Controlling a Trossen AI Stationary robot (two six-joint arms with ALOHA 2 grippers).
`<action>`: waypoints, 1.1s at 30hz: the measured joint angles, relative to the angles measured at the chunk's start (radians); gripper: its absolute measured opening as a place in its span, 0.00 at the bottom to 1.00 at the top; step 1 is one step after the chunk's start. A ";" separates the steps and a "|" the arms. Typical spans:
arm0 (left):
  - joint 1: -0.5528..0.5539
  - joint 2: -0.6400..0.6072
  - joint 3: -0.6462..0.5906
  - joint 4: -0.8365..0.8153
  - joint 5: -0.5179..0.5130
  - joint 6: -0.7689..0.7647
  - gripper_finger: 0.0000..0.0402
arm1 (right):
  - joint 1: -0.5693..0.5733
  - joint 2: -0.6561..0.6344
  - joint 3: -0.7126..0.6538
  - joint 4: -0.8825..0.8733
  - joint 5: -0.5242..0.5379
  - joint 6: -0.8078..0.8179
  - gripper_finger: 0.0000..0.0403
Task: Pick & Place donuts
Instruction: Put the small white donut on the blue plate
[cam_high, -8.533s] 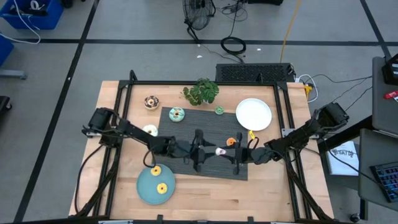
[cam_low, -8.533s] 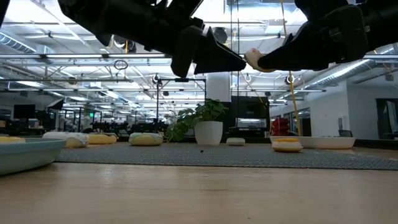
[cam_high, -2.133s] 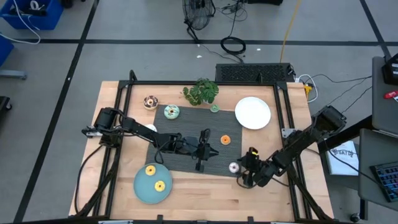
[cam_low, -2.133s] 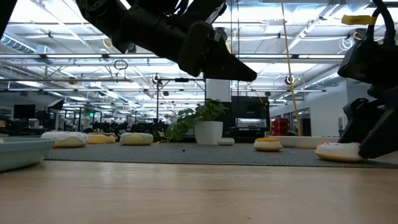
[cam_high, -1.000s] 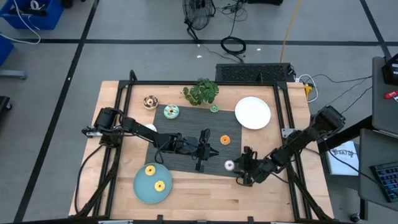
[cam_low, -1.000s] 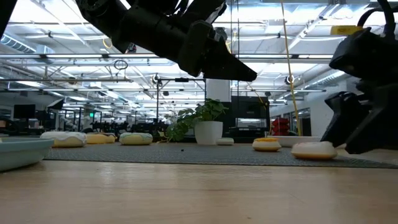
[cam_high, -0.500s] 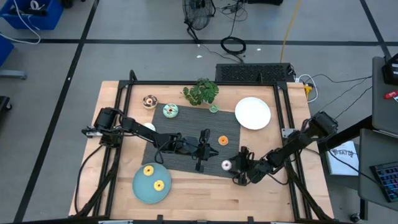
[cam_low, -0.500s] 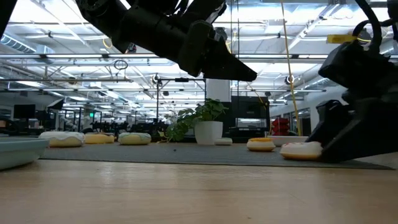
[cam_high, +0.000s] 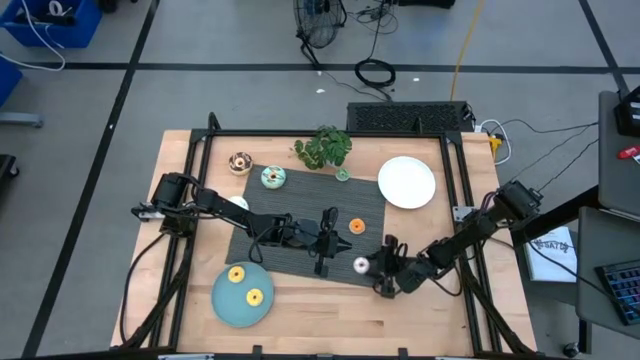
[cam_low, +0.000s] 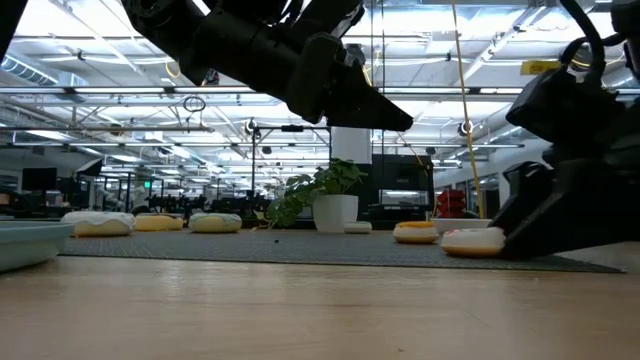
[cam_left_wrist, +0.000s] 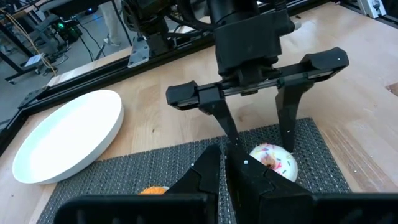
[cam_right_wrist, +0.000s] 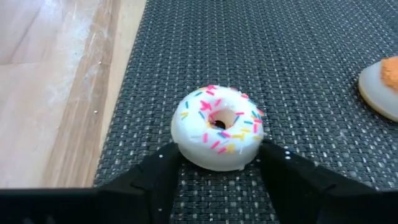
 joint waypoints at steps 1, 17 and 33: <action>0.000 0.000 0.000 0.000 0.000 0.000 0.08 | -0.004 0.000 0.000 0.002 0.000 0.001 0.49; 0.000 0.000 0.000 0.000 0.000 0.001 0.08 | -0.046 0.001 -0.001 0.076 0.002 -0.089 0.20; -0.029 -0.080 0.000 -0.093 -0.002 0.065 0.08 | -0.044 -0.006 -0.001 0.244 0.100 -0.321 0.08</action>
